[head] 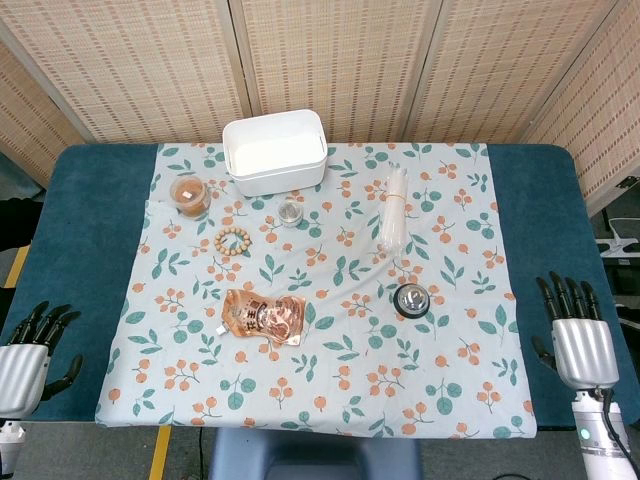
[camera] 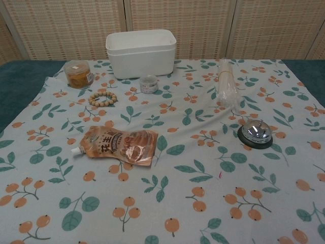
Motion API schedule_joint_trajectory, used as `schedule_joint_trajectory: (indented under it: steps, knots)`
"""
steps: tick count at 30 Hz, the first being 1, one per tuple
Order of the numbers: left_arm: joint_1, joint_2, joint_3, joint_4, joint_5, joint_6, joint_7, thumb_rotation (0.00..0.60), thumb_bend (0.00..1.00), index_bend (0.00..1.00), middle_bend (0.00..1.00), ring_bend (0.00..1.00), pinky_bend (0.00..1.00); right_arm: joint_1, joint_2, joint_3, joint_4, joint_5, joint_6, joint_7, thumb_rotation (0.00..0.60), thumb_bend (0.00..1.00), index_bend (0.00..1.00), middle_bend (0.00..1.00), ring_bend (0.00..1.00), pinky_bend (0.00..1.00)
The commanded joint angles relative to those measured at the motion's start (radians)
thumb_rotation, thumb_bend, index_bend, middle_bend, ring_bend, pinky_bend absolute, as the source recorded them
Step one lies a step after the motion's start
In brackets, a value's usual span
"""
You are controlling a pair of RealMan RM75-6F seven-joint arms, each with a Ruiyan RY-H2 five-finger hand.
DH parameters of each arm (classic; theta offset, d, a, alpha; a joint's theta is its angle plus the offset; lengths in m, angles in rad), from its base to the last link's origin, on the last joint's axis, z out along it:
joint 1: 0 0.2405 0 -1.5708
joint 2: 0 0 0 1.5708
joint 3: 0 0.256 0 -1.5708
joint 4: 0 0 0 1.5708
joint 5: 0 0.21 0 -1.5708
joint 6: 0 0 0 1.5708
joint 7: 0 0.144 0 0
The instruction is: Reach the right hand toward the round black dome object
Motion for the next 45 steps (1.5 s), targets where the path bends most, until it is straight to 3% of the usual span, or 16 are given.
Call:
schedule_joint_trajectory:
  steps: [1, 9, 12, 15, 17, 18, 20, 25, 32, 38, 45]
  knots:
    - [0.000, 0.000, 0.001, 0.001, 0.000, -0.001, 0.001, 0.600, 0.39, 0.19, 0.15, 0.06, 0.21, -0.004, -0.001, 0.004, -0.004, 0.000, -0.005, 0.004, 0.600, 0.20, 0.00, 0.00, 0.00, 0.00]
    - [0.001, 0.001, 0.003, -0.003, 0.006, 0.002, 0.004, 0.600, 0.39, 0.19, 0.15, 0.06, 0.21, 0.001, 0.003, -0.016, -0.002, -0.035, -0.036, 0.036, 0.600, 0.21, 0.00, 0.00, 0.00, 0.00]
    - [0.002, 0.003, 0.004, -0.006, 0.003, -0.001, -0.001, 0.600, 0.39, 0.19, 0.15, 0.05, 0.21, 0.000, -0.003, -0.034, 0.006, -0.067, -0.042, 0.058, 0.600, 0.30, 0.00, 0.00, 0.00, 0.00]
    - [0.004, 0.012, 0.005, -0.012, 0.007, 0.002, -0.018, 0.600, 0.39, 0.19, 0.15, 0.06, 0.21, 0.005, -0.016, -0.050, 0.020, -0.112, -0.049, 0.100, 0.600, 0.48, 0.00, 0.00, 0.00, 0.00]
    - [0.009, 0.015, 0.002, -0.012, 0.011, 0.016, -0.031, 0.600, 0.39, 0.19, 0.15, 0.06, 0.21, 0.017, -0.022, -0.057, 0.033, -0.137, -0.066, 0.121, 0.600, 0.68, 0.00, 0.00, 0.00, 0.00]
    - [0.011, 0.016, 0.001, -0.010, 0.012, 0.021, -0.035, 0.600, 0.39, 0.19, 0.15, 0.06, 0.21, 0.024, -0.024, -0.057, 0.035, -0.145, -0.073, 0.128, 0.600, 0.84, 0.00, 0.00, 0.00, 0.00]
    - [0.015, 0.021, 0.000, -0.012, 0.010, 0.028, -0.047, 0.600, 0.39, 0.19, 0.15, 0.06, 0.21, 0.037, -0.034, -0.052, 0.045, -0.168, -0.076, 0.126, 0.600, 0.99, 0.00, 0.00, 0.00, 0.00]
    - [0.018, 0.022, -0.003, -0.009, 0.011, 0.037, -0.060, 0.600, 0.39, 0.19, 0.15, 0.06, 0.21, 0.076, -0.088, -0.032, 0.085, -0.195, -0.099, 0.102, 0.600, 1.00, 0.00, 0.00, 0.00, 0.01]
    - [0.011, 0.024, 0.003, -0.009, 0.014, 0.015, -0.059, 0.600, 0.39, 0.19, 0.15, 0.06, 0.21, 0.191, -0.214, 0.017, 0.217, -0.138, -0.263, 0.020, 0.600, 1.00, 0.00, 0.00, 0.00, 0.01]
    - [0.009, 0.027, 0.003, -0.011, 0.007, 0.006, -0.063, 0.600, 0.39, 0.20, 0.15, 0.06, 0.21, 0.293, -0.344, 0.026, 0.439, -0.173, -0.349, 0.157, 0.600, 1.00, 0.00, 0.00, 0.00, 0.01]
    - [0.009, 0.029, 0.003, -0.012, 0.006, 0.004, -0.064, 0.600, 0.39, 0.20, 0.15, 0.06, 0.21, 0.352, -0.450, 0.026, 0.596, -0.169, -0.401, 0.226, 0.600, 1.00, 0.00, 0.00, 0.00, 0.01]
